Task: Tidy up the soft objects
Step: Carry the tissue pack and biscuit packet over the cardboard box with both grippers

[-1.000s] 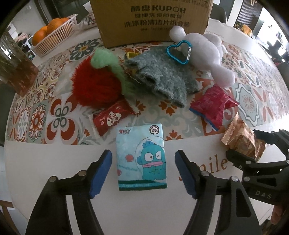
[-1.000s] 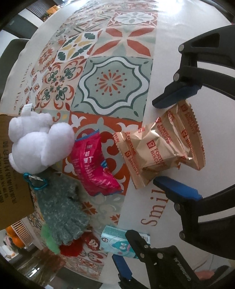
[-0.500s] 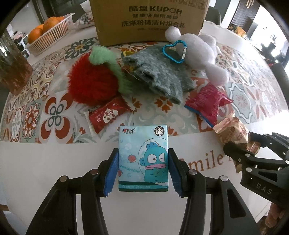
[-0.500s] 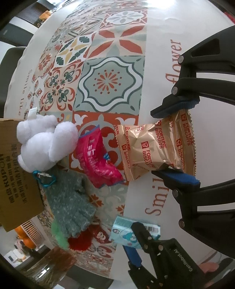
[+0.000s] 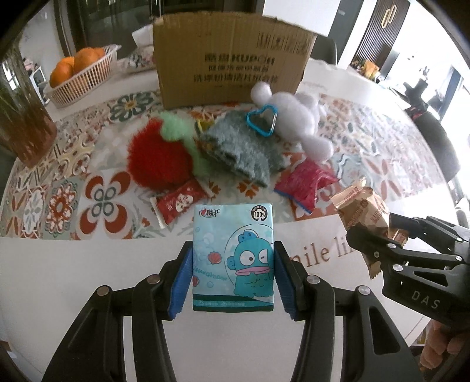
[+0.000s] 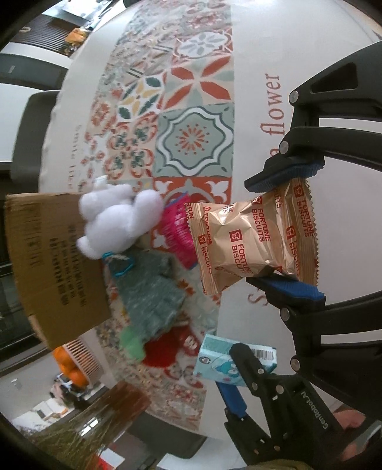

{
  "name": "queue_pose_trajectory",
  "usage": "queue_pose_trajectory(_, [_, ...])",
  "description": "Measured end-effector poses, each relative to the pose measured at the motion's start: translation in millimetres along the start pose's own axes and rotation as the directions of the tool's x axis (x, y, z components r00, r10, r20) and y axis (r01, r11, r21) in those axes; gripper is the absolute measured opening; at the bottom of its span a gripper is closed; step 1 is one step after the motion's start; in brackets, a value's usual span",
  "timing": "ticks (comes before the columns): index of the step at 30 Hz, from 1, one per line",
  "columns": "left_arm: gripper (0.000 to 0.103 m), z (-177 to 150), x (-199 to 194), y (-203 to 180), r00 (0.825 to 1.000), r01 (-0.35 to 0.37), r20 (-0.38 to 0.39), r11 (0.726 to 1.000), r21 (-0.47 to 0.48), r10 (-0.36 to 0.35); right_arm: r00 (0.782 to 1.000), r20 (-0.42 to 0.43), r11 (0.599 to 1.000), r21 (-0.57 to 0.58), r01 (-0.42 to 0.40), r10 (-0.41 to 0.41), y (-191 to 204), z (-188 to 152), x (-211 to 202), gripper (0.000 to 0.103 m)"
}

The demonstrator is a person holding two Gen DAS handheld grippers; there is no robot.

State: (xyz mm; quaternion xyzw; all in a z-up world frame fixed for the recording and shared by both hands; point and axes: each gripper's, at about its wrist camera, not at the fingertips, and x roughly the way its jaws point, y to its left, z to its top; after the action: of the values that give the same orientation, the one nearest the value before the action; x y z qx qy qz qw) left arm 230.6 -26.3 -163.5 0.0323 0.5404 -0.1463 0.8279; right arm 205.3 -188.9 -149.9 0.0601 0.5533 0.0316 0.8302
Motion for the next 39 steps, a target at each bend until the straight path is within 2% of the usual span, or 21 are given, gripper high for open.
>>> queue_pose_trajectory(8, [0.051, 9.5, -35.9, 0.4, 0.996, 0.013, 0.087, 1.000, 0.005, -0.014, 0.996, 0.088, 1.000, -0.012, -0.015, 0.016, 8.7, 15.3, -29.6, 0.057])
queue_pose_trajectory(14, [0.051, 22.8, -61.5, -0.3, 0.987, 0.009, 0.160, 1.000, 0.013, -0.011, 0.988, 0.150, 0.999, -0.021, -0.033, 0.036, 13.1, 29.6, -48.3, 0.057])
queue_pose_trajectory(20, [0.051, 38.9, -85.7, -0.7, 0.973, 0.004, 0.232, 1.000, 0.014, -0.008, 0.976, 0.213, 0.999, -0.031, -0.045, 0.051, 16.6, 48.9, -65.5, 0.057])
queue_pose_trajectory(28, [0.051, 64.3, -107.6, 0.0, 0.951, -0.003, 0.311, 1.000, 0.015, -0.002, 0.948, 0.312, 0.997, -0.049, -0.055, 0.067, 20.9, 76.9, -90.1, 0.057])
queue_pose_trajectory(39, [0.051, 96.8, -126.5, 2.0, 0.919, -0.028, 0.394, 0.999, 0.035, 0.012, 0.916, 0.391, 0.996, -0.050, -0.072, 0.086, 23.3, 108.0, -108.1, 0.057])
